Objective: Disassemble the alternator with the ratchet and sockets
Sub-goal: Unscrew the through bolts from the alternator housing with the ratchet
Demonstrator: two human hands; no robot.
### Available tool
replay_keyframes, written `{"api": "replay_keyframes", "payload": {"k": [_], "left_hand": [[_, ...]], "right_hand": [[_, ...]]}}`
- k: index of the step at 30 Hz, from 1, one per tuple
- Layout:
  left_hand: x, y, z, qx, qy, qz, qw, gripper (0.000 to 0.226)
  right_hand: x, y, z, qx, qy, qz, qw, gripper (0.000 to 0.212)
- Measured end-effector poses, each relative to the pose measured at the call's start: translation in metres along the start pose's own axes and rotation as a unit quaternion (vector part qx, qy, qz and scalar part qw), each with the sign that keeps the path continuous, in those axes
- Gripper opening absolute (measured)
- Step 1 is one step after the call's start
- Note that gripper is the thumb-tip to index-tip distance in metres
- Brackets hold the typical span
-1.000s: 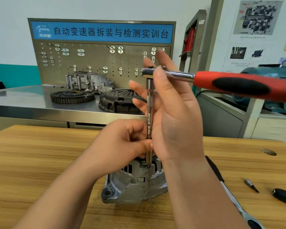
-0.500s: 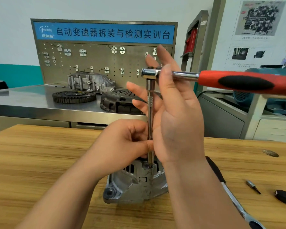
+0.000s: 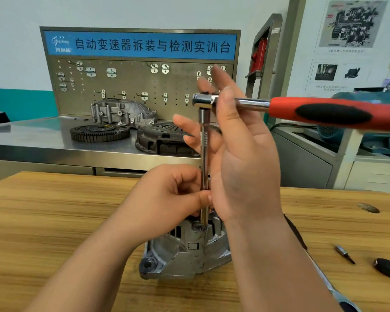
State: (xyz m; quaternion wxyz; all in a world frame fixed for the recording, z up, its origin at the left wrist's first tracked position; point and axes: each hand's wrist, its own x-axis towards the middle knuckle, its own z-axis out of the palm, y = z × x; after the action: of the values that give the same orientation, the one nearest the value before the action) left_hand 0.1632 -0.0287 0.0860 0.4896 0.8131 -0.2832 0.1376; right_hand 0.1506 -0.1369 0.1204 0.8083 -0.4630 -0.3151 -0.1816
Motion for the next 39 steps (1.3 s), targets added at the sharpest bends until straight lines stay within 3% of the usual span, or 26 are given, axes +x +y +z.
{"api": "replay_keyframes", "payload": {"k": [3,5,9,13,19,23,26,32,36,39], "left_hand": [[-0.0016,0.0002,-0.0036,-0.015,-0.037,0.006,0.999,0.023],[-0.0026,0.0025,-0.0044,-0.027,-0.049,0.005,0.998,0.017],[-0.0005,0.001,-0.0017,-0.032,-0.004,-0.016,0.999,0.022],[-0.0004,0.0011,-0.0008,-0.01,0.01,-0.008,1.0,0.018],[-0.0028,0.0036,-0.0066,-0.054,-0.044,0.005,0.998,0.024],[-0.0005,0.0011,-0.0032,-0.058,-0.012,-0.007,0.998,0.027],[0.0003,-0.0008,-0.0016,-0.053,0.002,-0.005,0.999,0.016],[-0.0028,0.0034,-0.0064,-0.061,-0.053,0.014,0.997,0.02],[-0.0019,0.0028,-0.0054,-0.084,-0.038,-0.016,0.996,0.032],[-0.0001,0.0033,-0.0003,-0.069,-0.01,-0.028,0.997,0.015]], "right_hand": [[0.0007,-0.0016,-0.0027,0.031,-0.008,0.065,0.997,0.038],[0.001,-0.0021,-0.0044,0.039,0.009,0.079,0.996,0.037],[-0.0007,0.0007,-0.0008,0.001,0.028,0.03,0.999,0.016],[-0.0015,0.0011,0.0018,0.027,0.013,0.023,0.999,0.024],[0.0009,-0.0031,-0.0032,0.042,0.005,0.069,0.997,0.043],[0.0009,-0.0012,-0.0011,-0.002,0.007,0.012,1.0,0.025],[0.0011,0.0011,0.0008,-0.008,-0.004,-0.01,1.0,0.025],[0.0022,-0.0024,-0.0043,0.032,-0.007,0.076,0.997,0.043],[0.0015,-0.0027,-0.0013,0.008,0.001,0.035,0.999,0.029],[0.0005,-0.001,0.0013,0.001,-0.015,0.003,1.0,0.022]]}}
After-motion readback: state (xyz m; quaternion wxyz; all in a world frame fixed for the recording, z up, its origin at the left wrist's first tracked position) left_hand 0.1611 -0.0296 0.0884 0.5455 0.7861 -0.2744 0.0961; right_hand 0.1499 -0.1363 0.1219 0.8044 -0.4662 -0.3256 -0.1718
